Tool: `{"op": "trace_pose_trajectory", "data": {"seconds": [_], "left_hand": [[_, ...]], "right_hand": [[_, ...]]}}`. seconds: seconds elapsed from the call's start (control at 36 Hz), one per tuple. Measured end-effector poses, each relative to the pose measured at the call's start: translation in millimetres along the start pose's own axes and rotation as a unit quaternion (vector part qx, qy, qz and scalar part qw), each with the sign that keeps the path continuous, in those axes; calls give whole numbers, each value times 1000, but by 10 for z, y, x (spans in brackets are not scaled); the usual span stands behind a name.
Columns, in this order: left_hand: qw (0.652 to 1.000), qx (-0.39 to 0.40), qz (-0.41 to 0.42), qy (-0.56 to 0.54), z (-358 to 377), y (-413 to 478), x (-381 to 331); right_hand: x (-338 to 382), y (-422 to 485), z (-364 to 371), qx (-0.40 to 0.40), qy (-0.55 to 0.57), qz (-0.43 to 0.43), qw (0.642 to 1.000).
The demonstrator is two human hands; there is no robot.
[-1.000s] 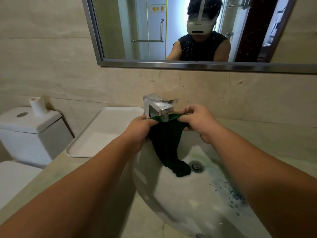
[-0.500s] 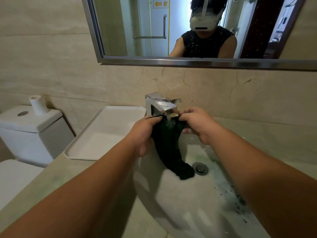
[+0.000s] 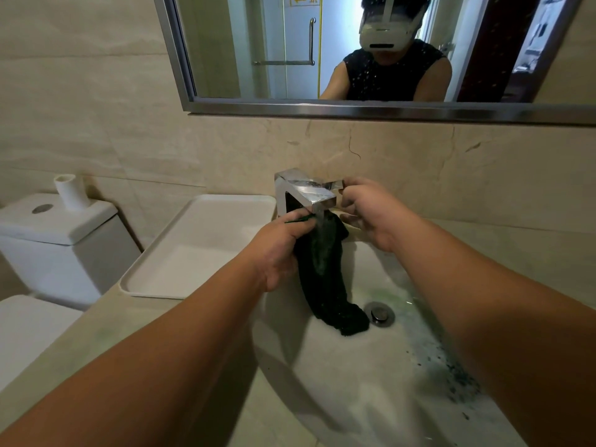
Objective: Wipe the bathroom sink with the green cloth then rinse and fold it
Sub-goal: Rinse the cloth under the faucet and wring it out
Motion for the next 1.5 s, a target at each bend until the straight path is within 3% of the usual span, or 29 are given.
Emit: {"op": "trace_pose_trajectory", "data": {"seconds": [0.28, 0.42, 0.5, 0.61, 0.67, 0.86, 1.03, 1.19, 1.33, 1.5], "left_hand": [[1000, -30, -3, -9, 73, -51, -19], [1000, -7, -26, 8, 132, -110, 46], [999, 20, -19, 19, 223, -186, 49], [999, 51, 0, 15, 415, -291, -42], [998, 57, 16, 18, 522, -332, -136], [994, 81, 67, -2, 898, -546, -468], [973, 199, 70, 93, 1172, -806, -475], [959, 228, 36, 163, 1502, -985, -277], [920, 277, -22, 277, 1672, -1053, 12], [904, 255, -66, 338, 1708, -1073, 398]], "right_hand": [[-10, -48, 9, 3, 8, 11, 1000], [21, -145, -39, 24, -37, 6, 999], [41, -345, -202, 72, -94, 26, 993], [53, -743, -457, 200, -196, 84, 956], [119, -910, -538, 219, -229, 75, 946], [588, -1270, -672, 130, -240, -27, 962], [1045, -1693, -730, 92, -188, -92, 974], [1447, -2057, -812, 58, -99, -122, 986], [1674, -2270, -1019, 0, -38, -143, 989], [1686, -2366, -1464, -103, -7, -131, 986]]}}
Point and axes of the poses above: each hand's wrist, its own y-axis towards the middle knuckle, its own z-axis out of the palm, x = y × z, the point moved 3 cm from there along y, towards the middle knuckle, and after that the axes turned 11 degrees about y, right-handed, at the moved point
